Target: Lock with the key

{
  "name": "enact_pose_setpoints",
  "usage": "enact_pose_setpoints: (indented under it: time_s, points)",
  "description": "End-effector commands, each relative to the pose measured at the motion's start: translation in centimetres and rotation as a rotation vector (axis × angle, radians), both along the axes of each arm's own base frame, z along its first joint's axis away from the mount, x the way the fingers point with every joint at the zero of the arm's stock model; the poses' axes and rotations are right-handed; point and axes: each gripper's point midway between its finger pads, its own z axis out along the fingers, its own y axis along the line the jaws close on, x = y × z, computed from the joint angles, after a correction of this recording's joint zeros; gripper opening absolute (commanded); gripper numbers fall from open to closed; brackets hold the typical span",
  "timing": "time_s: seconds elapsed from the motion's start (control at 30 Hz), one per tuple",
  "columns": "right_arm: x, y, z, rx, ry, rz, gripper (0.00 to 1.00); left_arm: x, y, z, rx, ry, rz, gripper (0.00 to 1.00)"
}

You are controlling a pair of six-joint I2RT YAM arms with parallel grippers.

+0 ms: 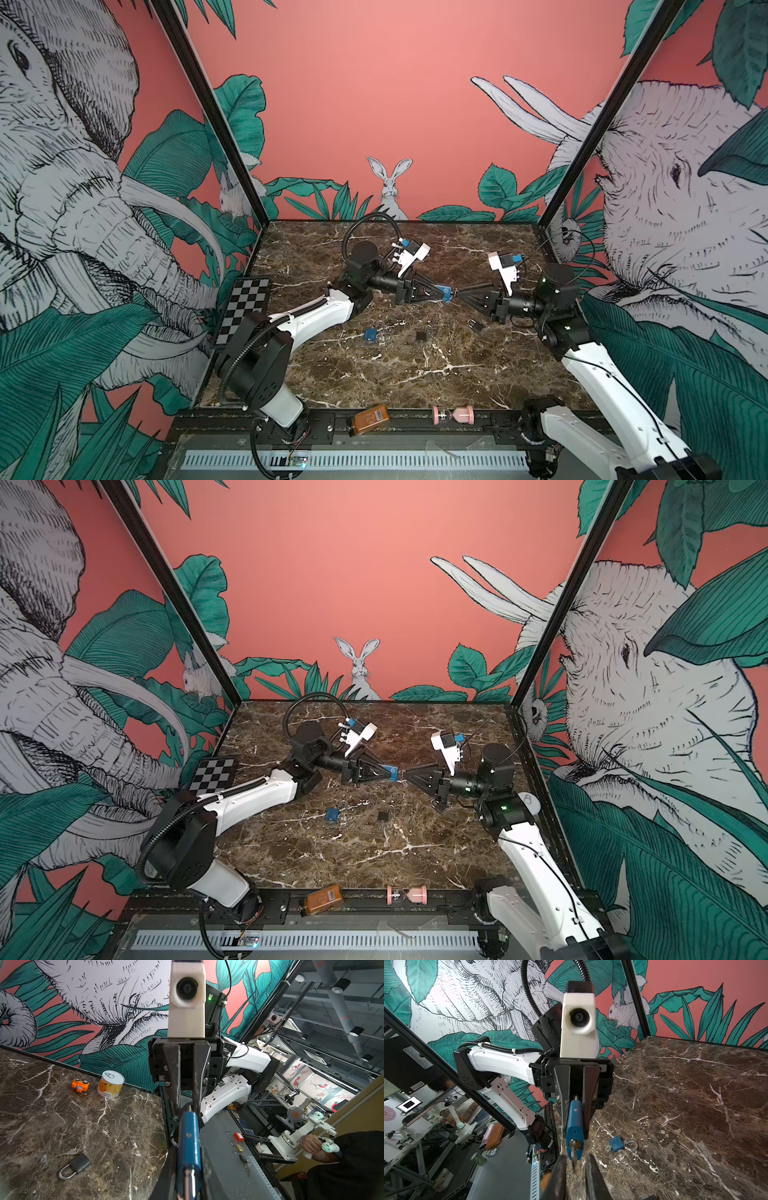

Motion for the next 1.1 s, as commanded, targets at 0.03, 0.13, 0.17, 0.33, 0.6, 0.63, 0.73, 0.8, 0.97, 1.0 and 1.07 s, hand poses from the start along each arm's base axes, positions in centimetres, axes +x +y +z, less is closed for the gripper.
enact_pose_setpoints:
  time_s: [0.03,0.13,0.17,0.33,0.6,0.63,0.73,0.8,0.97,1.0,1.07]
  points:
    - [0.2,0.4,1.4,0.019,-0.067,0.005,0.15,-0.4,0.2,1.6,-0.044,-0.052,-0.011,0.00]
    - [0.4,0.7,1.4,0.024,-0.064,0.015,0.11,-0.4,0.2,1.7,-0.045,-0.050,-0.009,0.00]
    - [0.4,0.7,1.4,0.023,-0.064,0.015,0.11,-0.4,0.2,1.7,-0.045,-0.050,-0.009,0.00]
    - [0.5,1.0,1.4,0.024,-0.060,0.021,0.07,-0.3,0.1,1.6,-0.041,-0.045,-0.005,0.00]
    - [0.3,0.9,1.0,0.023,-0.044,0.024,0.00,0.0,-0.1,0.9,-0.023,-0.035,0.007,0.00]
    - [0.2,0.9,1.0,0.024,-0.041,0.027,0.00,0.1,-0.1,0.9,-0.023,-0.035,0.013,0.00]
    - [0.1,0.8,0.8,0.025,-0.046,0.020,0.00,0.3,-0.1,0.7,-0.018,-0.032,0.019,0.00]
    - [0.1,0.4,0.8,0.029,-0.051,0.007,0.00,0.6,0.0,0.5,-0.014,-0.026,0.029,0.00]
    - [0.6,-1.0,1.1,0.068,-0.058,-0.035,0.00,1.4,0.7,0.1,-0.007,-0.015,0.059,0.00]
    - [0.7,-1.2,1.2,0.071,-0.059,-0.039,0.00,1.5,0.9,0.0,-0.006,-0.015,0.065,0.00]
    - [0.7,-1.6,1.2,0.072,-0.063,-0.050,0.00,1.6,1.1,-0.1,-0.004,-0.013,0.072,0.00]
